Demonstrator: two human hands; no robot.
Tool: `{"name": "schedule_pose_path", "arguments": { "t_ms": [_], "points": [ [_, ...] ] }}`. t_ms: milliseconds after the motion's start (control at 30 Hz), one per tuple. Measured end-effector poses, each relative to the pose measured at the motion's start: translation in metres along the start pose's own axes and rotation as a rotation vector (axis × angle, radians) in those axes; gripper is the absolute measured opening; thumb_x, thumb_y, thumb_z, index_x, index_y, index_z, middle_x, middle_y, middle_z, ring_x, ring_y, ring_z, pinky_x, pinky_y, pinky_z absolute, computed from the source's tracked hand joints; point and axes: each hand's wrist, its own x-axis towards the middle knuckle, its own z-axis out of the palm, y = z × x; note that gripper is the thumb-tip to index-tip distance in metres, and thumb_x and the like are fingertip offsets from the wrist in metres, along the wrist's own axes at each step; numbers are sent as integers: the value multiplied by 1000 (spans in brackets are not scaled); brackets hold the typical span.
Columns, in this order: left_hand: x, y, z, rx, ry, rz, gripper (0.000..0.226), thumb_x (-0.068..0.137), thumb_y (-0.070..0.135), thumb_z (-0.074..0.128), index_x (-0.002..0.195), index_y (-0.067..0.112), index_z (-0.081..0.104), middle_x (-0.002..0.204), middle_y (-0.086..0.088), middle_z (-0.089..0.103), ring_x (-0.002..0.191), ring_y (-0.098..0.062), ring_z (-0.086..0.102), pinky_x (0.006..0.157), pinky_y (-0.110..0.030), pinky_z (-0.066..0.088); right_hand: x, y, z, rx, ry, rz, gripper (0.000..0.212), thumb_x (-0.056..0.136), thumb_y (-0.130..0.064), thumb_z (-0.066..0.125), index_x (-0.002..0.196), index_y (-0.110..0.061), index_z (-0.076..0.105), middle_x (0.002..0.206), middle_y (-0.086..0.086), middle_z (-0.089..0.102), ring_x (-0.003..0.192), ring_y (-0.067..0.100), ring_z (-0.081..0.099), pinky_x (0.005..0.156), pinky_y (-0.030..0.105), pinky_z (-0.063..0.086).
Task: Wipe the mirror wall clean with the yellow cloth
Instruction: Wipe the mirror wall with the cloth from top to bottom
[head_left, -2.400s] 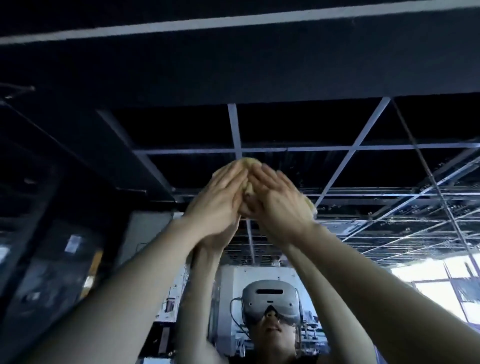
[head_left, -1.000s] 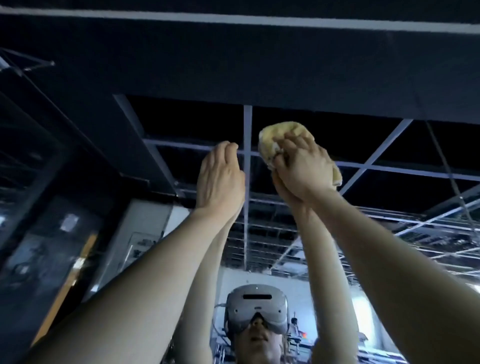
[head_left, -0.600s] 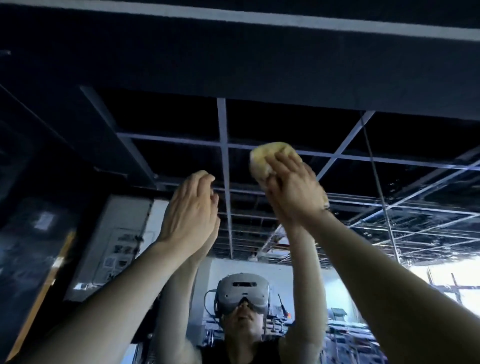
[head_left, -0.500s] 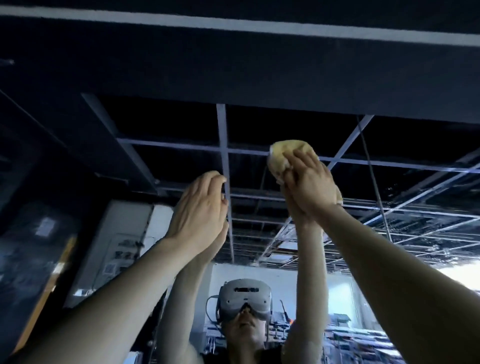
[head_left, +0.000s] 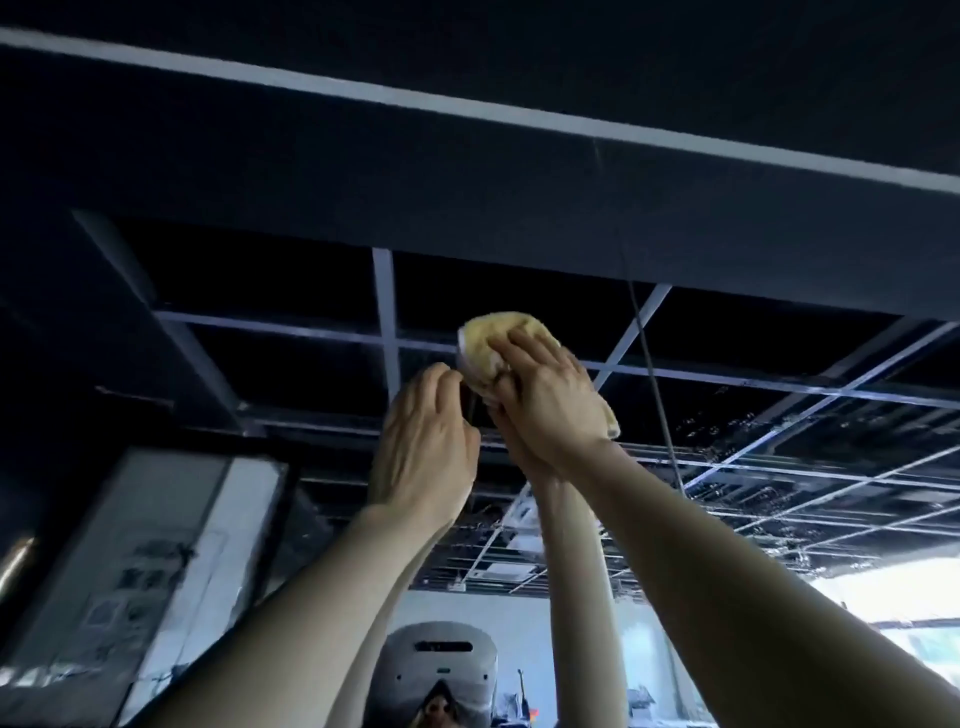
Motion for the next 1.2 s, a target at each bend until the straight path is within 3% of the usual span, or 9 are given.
{"name": "schedule_pose_path", "arguments": {
  "t_ms": [200, 333, 500, 667, 900, 1000, 1100, 1167, 1200],
  "points": [
    [19, -3, 12, 88, 33, -44, 45, 91, 21, 35, 131, 4, 45, 139, -11, 43, 129, -26, 38, 112, -36, 27, 80, 35, 1, -35, -83, -58, 51, 94, -35, 48, 143, -25, 39, 153, 0, 32, 141, 21, 25, 113, 32, 19],
    [19, -5, 15, 136, 62, -38, 58, 87, 30, 16, 129, 5, 48, 136, -10, 47, 128, -25, 42, 113, -36, 27, 83, 75, -15, -13, 22, 88, 50, 91, -41, 41, 137, -22, 49, 148, 3, 40, 135, 25, 34, 108, 35, 29],
    [15, -2, 14, 151, 8, -36, 55, 90, 28, 21, 126, 1, 53, 132, -15, 53, 126, -29, 48, 110, -40, 30, 68, 78, -19, -3, 79, 169, 54, 85, -41, 32, 132, -25, 52, 143, 0, 46, 130, 26, 39, 103, 39, 36],
    [-1, 4, 6, 161, -83, 5, 59, 90, 29, 17, 128, 0, 51, 135, -17, 50, 127, -30, 46, 110, -42, 31, -16, 54, -27, -28, 11, 143, 62, 81, -48, 24, 132, -31, 54, 143, -7, 47, 132, 22, 39, 102, 37, 37],
    [-67, 22, -4, 45, -161, 80, 52, 88, 25, 31, 125, -2, 55, 132, -18, 54, 121, -31, 52, 103, -47, 39, -164, 7, -39, -26, -7, 80, 47, 90, -44, 38, 132, -31, 55, 135, -4, 55, 129, 19, 47, 105, 37, 30],
    [-79, 23, -22, 15, -253, 87, 46, 88, 17, 49, 129, -2, 50, 138, -17, 47, 127, -31, 47, 107, -41, 32, -158, 2, -42, 70, -104, 153, 59, 88, -55, 26, 143, -35, 32, 150, -7, 33, 141, 12, 22, 116, 36, 22],
    [-78, 26, -42, -76, -333, 114, 55, 94, 12, 46, 145, 7, 27, 154, -6, 22, 141, -19, 22, 116, -28, 14, -143, -17, -40, 118, -240, 249, 78, 81, -62, 11, 150, -26, -2, 157, -4, -3, 141, 8, -13, 115, 24, -10],
    [-69, 30, -53, -170, -354, 200, 54, 95, 3, 41, 147, 12, 26, 154, -2, 21, 142, -16, 19, 117, -31, 15, -136, -23, -40, 160, -357, 298, 90, 76, -55, 19, 150, -11, -8, 158, 9, -8, 144, 16, -14, 115, 26, -12],
    [-62, 34, -56, -196, -373, 278, 55, 94, -1, 40, 146, 11, 27, 154, -2, 22, 142, -16, 19, 118, -30, 15, -134, -23, -42, 222, -366, 293, 94, 73, -51, 24, 150, -6, -6, 158, 14, -3, 146, 20, -8, 118, 31, -7]
  ]
}}
